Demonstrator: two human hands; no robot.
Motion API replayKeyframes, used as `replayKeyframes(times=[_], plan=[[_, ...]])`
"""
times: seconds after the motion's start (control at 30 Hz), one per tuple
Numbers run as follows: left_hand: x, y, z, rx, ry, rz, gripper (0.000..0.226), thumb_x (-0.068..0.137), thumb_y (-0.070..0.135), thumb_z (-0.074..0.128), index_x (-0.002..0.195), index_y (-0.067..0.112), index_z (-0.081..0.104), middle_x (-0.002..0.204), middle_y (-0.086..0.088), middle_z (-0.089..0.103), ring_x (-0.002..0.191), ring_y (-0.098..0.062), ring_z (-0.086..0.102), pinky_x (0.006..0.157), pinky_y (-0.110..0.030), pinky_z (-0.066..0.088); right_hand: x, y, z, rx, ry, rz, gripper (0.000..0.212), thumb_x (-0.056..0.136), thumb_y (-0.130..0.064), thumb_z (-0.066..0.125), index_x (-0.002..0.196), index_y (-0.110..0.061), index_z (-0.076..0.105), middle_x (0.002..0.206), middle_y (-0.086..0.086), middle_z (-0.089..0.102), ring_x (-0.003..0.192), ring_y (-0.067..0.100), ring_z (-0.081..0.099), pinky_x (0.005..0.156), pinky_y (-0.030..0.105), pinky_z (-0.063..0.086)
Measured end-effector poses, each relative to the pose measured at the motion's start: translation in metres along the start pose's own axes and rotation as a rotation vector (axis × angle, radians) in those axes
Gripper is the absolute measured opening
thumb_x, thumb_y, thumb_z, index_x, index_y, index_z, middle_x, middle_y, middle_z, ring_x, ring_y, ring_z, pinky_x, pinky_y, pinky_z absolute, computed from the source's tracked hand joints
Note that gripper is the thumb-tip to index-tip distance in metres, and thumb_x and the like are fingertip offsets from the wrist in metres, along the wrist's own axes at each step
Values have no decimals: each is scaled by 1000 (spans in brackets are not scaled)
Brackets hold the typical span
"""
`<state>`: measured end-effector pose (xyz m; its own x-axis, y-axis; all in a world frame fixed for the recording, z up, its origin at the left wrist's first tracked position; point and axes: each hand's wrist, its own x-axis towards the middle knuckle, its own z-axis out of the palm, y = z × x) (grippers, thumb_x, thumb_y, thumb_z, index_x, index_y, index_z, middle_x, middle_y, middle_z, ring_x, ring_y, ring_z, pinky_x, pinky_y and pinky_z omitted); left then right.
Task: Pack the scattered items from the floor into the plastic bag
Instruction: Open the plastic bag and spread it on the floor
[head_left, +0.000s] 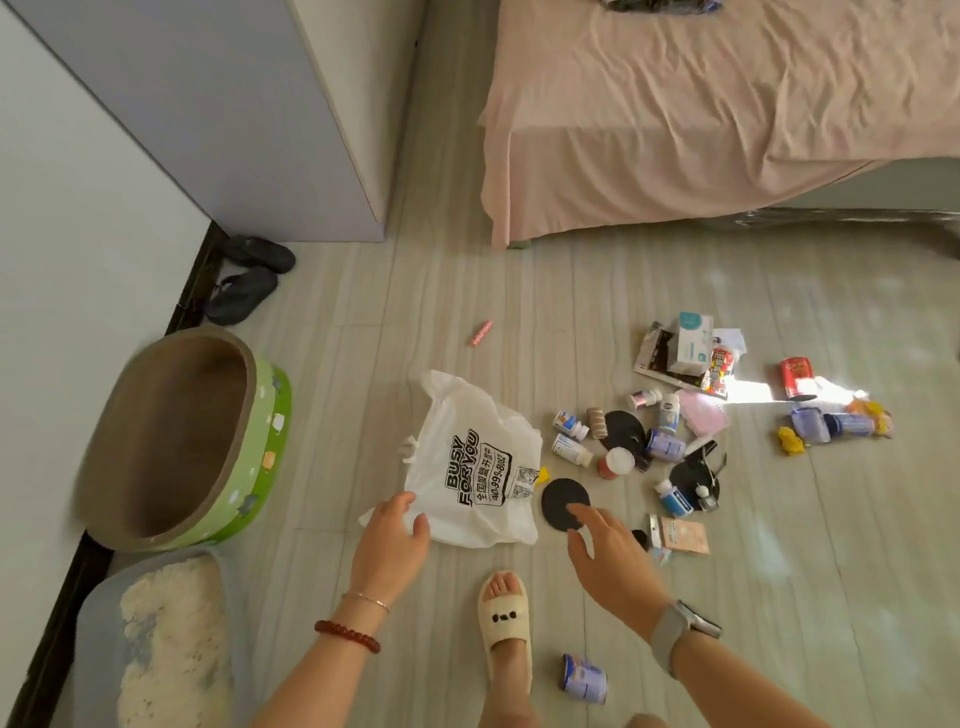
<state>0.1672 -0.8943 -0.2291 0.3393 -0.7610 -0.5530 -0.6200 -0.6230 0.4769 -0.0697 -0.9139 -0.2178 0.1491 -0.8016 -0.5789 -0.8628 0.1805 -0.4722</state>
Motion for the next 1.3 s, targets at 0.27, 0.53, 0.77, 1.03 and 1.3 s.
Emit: replayKeyframes(times=[0.27,0.53,0.77,1.03,1.3], plan=[[210,-47,87,-90,-26,-252,48,90,20,50,133,6,37,139,-16,40,123,-31,45,101,-36,37,211,24,62,32,0,-50,42,96,-26,38,137,-20,36,138,2,43,127,20,38,98,29,36],[369,-123,230,51,70,-369,97,80,50,57,144,22,-10,156,-7,-1,143,-29,-2,114,-51,4,364,113,167,-123,-17,-212,51,93,-25,46,141,-17,31,143,6,37,133,26,30,107,38,29],[358,-95,248,-86,345,-23,29,92,17,48,116,2,55,93,-19,62,86,-34,59,80,-32,46,382,121,169,45,10,-229,49,94,-24,45,140,-17,32,141,5,38,130,22,34,99,25,28],[222,9,167,267,57,734,10,78,24,52,87,26,56,61,2,57,45,-10,48,42,-13,28,328,19,67,590,11,4,97,75,-48,65,143,-41,-3,154,-7,9,141,17,16,113,40,22],[130,76,73,353,280,1200,14,89,13,55,99,22,60,62,5,58,59,-9,41,46,-19,40,252,-19,-26,-42,-399,89,56,83,-15,61,136,-11,41,111,12,59,103,23,54,88,28,42]])
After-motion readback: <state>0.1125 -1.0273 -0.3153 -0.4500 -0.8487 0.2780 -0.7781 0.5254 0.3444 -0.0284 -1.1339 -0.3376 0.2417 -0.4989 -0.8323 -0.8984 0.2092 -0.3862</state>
